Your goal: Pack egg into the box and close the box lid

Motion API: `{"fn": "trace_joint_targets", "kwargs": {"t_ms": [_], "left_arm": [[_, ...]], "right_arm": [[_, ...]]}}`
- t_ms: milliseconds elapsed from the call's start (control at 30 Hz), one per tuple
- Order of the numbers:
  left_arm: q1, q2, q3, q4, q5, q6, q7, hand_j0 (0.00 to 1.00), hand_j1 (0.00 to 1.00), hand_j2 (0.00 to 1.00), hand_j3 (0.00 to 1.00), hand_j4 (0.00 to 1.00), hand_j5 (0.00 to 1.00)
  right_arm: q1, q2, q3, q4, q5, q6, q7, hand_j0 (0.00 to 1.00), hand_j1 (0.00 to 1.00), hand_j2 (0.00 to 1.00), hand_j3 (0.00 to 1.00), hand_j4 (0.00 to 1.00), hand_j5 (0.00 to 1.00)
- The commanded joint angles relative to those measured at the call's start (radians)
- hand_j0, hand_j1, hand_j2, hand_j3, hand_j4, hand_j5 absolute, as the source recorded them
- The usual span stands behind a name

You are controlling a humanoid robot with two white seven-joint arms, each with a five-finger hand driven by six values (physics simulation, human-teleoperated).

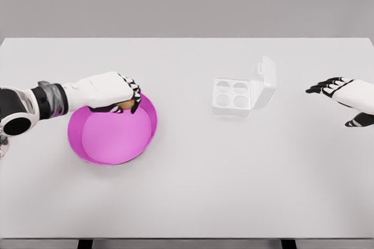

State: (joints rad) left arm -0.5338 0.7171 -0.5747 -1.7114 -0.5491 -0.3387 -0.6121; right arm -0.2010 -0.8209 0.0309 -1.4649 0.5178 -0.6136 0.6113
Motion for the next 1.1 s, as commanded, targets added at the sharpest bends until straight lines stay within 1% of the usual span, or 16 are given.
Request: {"fn": "trace_joint_targets", "kwargs": {"t_ms": [0, 200, 267, 700, 833, 1067], "left_arm": [[-0.003, -0.019, 0.003, 0.000, -0.002, 0.001, 0.001, 0.33, 0.33, 0.33, 0.33, 0.33, 0.33], [-0.020, -0.057, 0.003, 0.006, -0.005, 0.001, 0.001, 0.33, 0.33, 0.33, 0.33, 0.33, 0.33], [-0.034, -0.087, -0.001, 0.009, -0.009, 0.000, 0.001, 0.32, 0.32, 0.32, 0.32, 0.32, 0.32], [-0.057, -0.183, -0.002, 0.026, -0.009, 0.003, 0.001, 0.31, 0.31, 0.31, 0.31, 0.31, 0.31], [-0.064, -0.220, -0.004, 0.052, -0.009, 0.001, 0.001, 0.31, 0.31, 0.31, 0.31, 0.31, 0.31], [-0.087, -0.294, -0.010, 0.121, -0.012, 0.003, 0.001, 0.31, 0.31, 0.31, 0.31, 0.31, 0.31]], "right_arm": [[0.000, 0.000, 0.000, 0.000, -0.005, 0.003, 0.000, 1.00, 1.00, 1.00, 1.00, 1.00, 1.00], [0.000, 0.000, 0.000, 0.012, -0.004, 0.003, 0.000, 1.00, 1.00, 1.00, 1.00, 1.00, 1.00], [0.000, 0.002, 0.000, 0.012, -0.004, 0.003, 0.000, 1.00, 1.00, 1.00, 1.00, 1.00, 1.00], [0.000, 0.002, 0.003, 0.014, -0.004, 0.003, 0.000, 1.00, 1.00, 1.00, 1.00, 1.00, 1.00], [0.000, 0.003, 0.001, 0.014, -0.004, 0.003, 0.000, 1.00, 1.00, 1.00, 1.00, 1.00, 1.00], [0.000, 0.005, 0.001, 0.014, -0.004, 0.003, 0.000, 1.00, 1.00, 1.00, 1.00, 1.00, 1.00]]}}
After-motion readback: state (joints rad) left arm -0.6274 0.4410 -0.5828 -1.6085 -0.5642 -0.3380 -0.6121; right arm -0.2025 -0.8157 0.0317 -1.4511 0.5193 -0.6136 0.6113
